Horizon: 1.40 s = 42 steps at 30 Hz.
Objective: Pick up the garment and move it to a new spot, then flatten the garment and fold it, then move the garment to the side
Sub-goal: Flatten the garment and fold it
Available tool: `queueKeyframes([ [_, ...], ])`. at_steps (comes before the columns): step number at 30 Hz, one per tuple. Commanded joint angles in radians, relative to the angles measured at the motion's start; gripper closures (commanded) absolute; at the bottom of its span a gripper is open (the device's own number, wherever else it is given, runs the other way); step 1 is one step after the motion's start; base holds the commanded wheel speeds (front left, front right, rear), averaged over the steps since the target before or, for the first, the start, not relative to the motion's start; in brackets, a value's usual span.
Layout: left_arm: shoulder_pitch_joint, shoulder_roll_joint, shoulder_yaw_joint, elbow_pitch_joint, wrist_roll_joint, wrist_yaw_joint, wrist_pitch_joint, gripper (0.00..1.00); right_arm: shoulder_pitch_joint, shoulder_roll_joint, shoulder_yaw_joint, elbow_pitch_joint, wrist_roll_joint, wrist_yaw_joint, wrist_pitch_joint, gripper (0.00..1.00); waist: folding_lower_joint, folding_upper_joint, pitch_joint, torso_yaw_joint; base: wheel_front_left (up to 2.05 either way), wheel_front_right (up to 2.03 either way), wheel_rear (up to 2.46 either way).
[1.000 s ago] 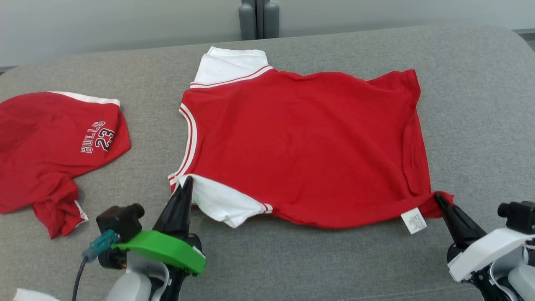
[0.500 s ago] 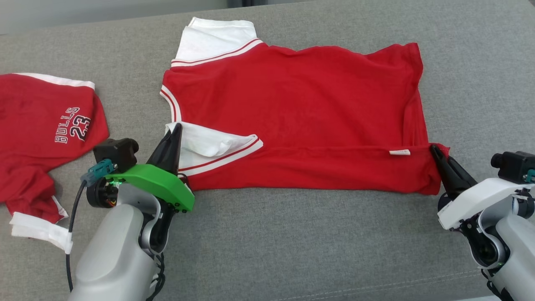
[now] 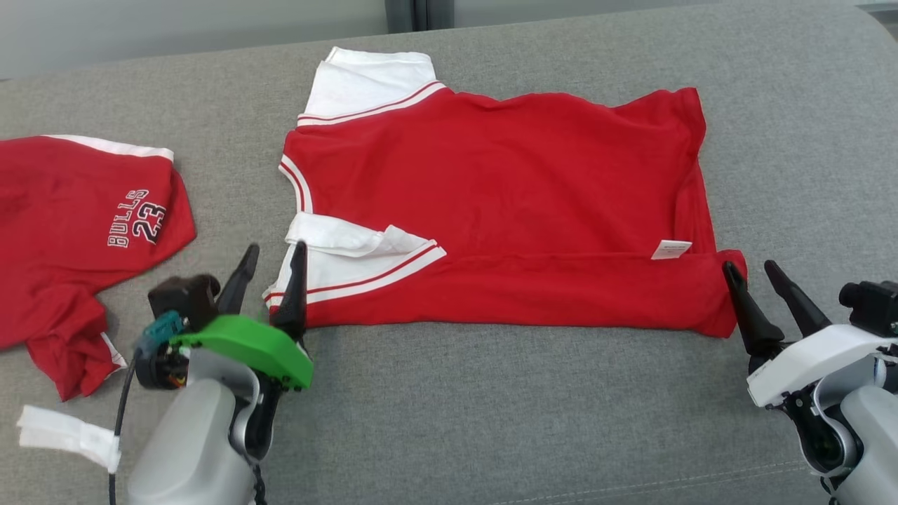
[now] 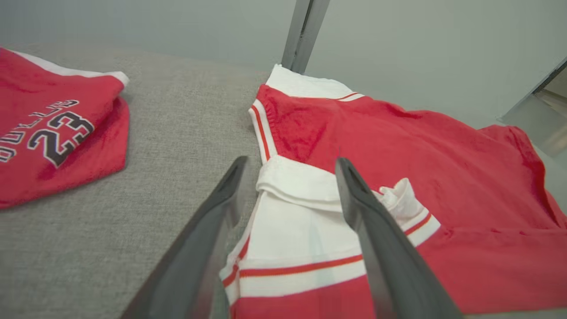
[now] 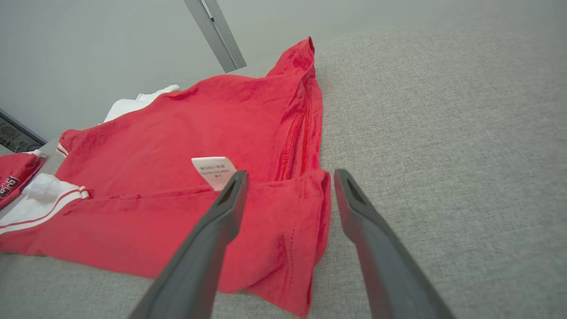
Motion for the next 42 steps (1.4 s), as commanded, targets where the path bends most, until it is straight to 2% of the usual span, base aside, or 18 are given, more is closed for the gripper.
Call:
queueKeyframes([
  [1, 0.031, 0.01, 0.005, -0.009, 0.01, 0.0, -0.007, 0.0, 0.022, 0.003, -0.009, -0.006, -0.023, -0.001, -0.006, 0.0, 0.0, 0.0, -0.007, -0.001, 0.0, 0.0, 0.0],
  [8, 0.12, 0.024, 0.008, -0.015, 0.026, 0.013, -0.008, 0.0, 0.068, 0.025, -0.05, 0.005, -0.109, -0.001, -0.007, 0.0, 0.0, 0.0, -0.001, 0.009, 0.0, 0.0, 0.0],
  [18, 0.089, 0.007, -0.026, 0.047, 0.016, 0.005, 0.025, 0.0, 0.019, 0.086, -0.024, 0.107, -0.118, -0.001, 0.007, 0.0, 0.0, 0.0, 0.014, 0.004, 0.0, 0.0, 0.0],
  [19, 0.086, 0.005, -0.029, 0.052, 0.014, 0.004, 0.026, 0.04, 0.011, 0.09, -0.019, 0.115, -0.118, -0.001, 0.006, 0.0, 0.0, 0.0, 0.014, 0.003, 0.0, 0.0, 0.0],
  [20, 0.082, 0.003, -0.032, 0.057, 0.012, 0.001, 0.025, 0.37, 0.001, 0.099, -0.014, 0.125, -0.111, -0.001, 0.011, 0.0, 0.0, 0.0, 0.016, 0.002, 0.0, 0.0, 0.0],
  [21, 0.078, 0.002, -0.035, 0.06, 0.009, 0.0, 0.025, 0.67, -0.005, 0.106, -0.01, 0.136, -0.106, -0.001, 0.014, 0.49, 0.0, 0.0, 0.017, 0.002, 0.0, 0.0, 0.0],
  [22, 0.073, -0.001, -0.039, 0.066, 0.006, -0.002, 0.024, 1.0, -0.012, 0.112, -0.005, 0.147, -0.096, -0.001, 0.015, 0.75, 0.0, 0.0, 0.016, 0.003, 0.0, 0.0, 0.0],
  [23, 0.069, -0.003, -0.041, 0.069, 0.004, -0.002, 0.023, 1.0, -0.017, 0.115, -0.001, 0.156, -0.092, -0.001, 0.014, 1.0, 0.0, 0.0, 0.015, 0.005, 0.0, 0.0, 0.0],
  [32, 0.108, 0.0, -0.023, 0.053, -0.031, -0.008, -0.001, 1.0, -0.007, 0.117, 0.017, 0.17, -0.065, -0.001, -0.003, 1.0, 0.0, 0.0, -0.051, 0.027, 0.0, 0.0, 0.0],
  [35, 0.157, 0.001, -0.008, 0.01, -0.035, -0.007, -0.007, 1.0, 0.035, 0.102, 0.009, 0.137, -0.061, -0.001, -0.007, 1.0, 0.0, 0.0, -0.086, 0.036, 0.0, 0.0, 0.0],
  [42, 0.328, -0.015, 0.017, -0.135, -0.023, 0.031, -0.009, 1.0, 0.177, 0.078, -0.04, 0.031, -0.065, -0.001, -0.007, 1.0, 0.0, 0.0, -0.138, 0.054, 0.0, 0.0, 0.0],
])
